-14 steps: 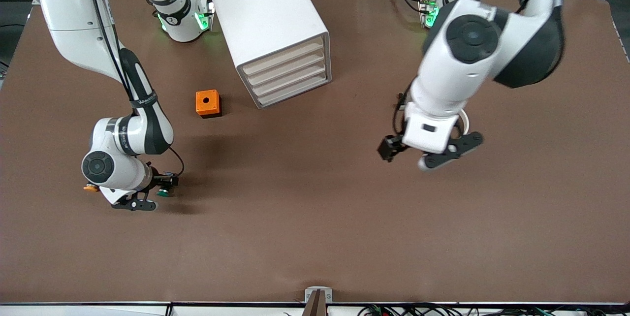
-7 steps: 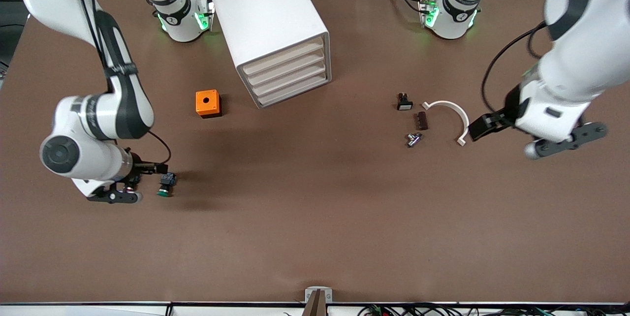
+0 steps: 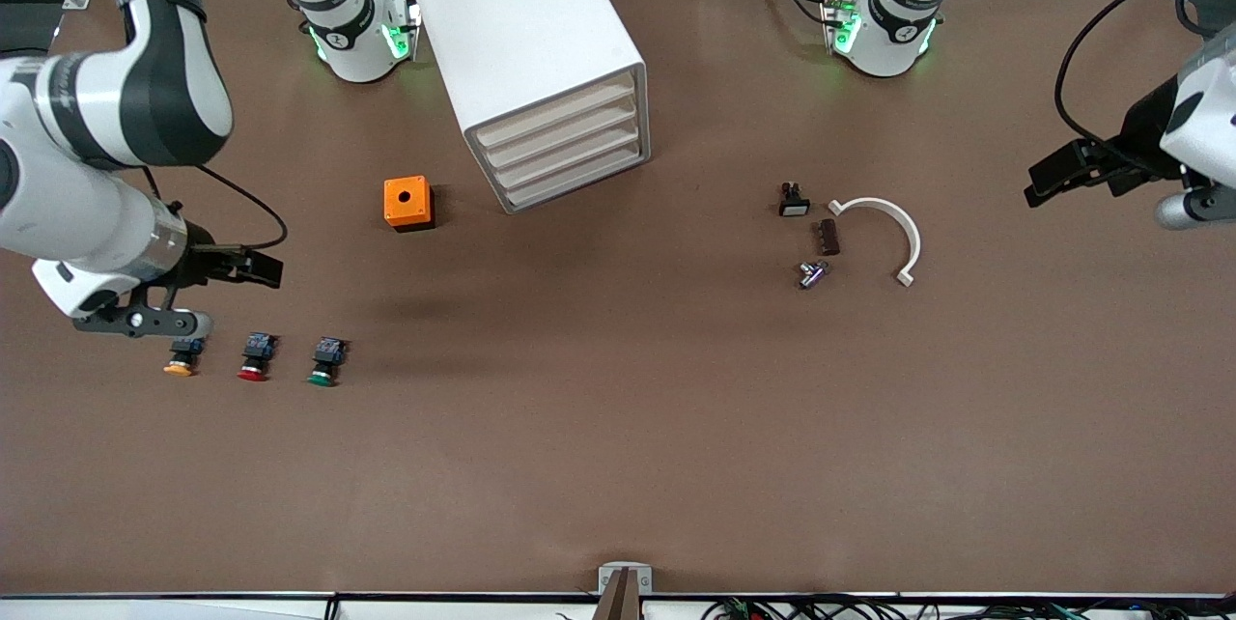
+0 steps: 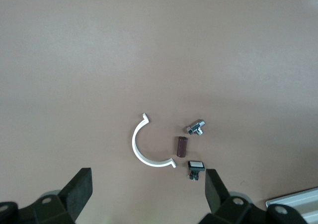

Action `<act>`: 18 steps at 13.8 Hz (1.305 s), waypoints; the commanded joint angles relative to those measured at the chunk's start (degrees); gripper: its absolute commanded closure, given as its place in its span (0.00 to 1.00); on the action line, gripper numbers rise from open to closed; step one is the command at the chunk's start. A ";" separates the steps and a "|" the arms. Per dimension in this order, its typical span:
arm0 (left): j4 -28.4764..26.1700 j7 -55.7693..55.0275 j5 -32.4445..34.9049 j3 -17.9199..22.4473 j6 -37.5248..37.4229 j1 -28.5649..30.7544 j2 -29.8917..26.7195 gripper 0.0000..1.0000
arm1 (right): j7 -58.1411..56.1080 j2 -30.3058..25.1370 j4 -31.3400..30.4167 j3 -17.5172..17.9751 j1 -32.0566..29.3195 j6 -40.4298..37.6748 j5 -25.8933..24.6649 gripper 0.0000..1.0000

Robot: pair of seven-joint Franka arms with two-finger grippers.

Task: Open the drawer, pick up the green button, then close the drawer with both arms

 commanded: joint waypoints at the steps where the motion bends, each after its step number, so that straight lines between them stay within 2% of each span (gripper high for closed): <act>1: -2.48 1.30 0.06 -0.91 -1.51 0.32 -3.71 0.00 | 0.34 -1.43 4.31 -0.22 -0.72 -6.32 0.11 0.00; 4: -2.49 2.61 -0.12 -1.08 -1.78 0.41 -4.33 0.00 | -0.63 -2.14 10.11 -0.22 -3.44 -13.72 0.11 0.00; 6: -2.23 2.80 -0.03 -1.17 -1.69 0.15 -4.78 0.00 | -4.82 -2.84 11.09 -0.31 -5.90 -15.05 0.20 0.00; 9: -2.22 3.06 0.41 -1.09 -1.60 0.15 -4.42 0.00 | -7.75 -3.63 11.18 -0.31 -9.33 -16.71 3.01 0.00; 13: -2.05 5.16 0.50 -1.35 -2.04 0.24 -4.95 0.00 | -7.40 -4.77 11.18 0.13 -8.81 -18.48 2.84 0.00; 15: -2.05 5.26 0.50 -3.97 -1.96 2.59 -5.13 0.00 | -7.22 -4.78 11.53 0.13 -7.85 -18.48 2.23 0.00; 18: -2.31 5.26 0.50 -5.65 -1.78 4.54 -5.13 0.00 | -7.13 -4.78 12.15 0.13 -7.05 -18.48 1.96 0.00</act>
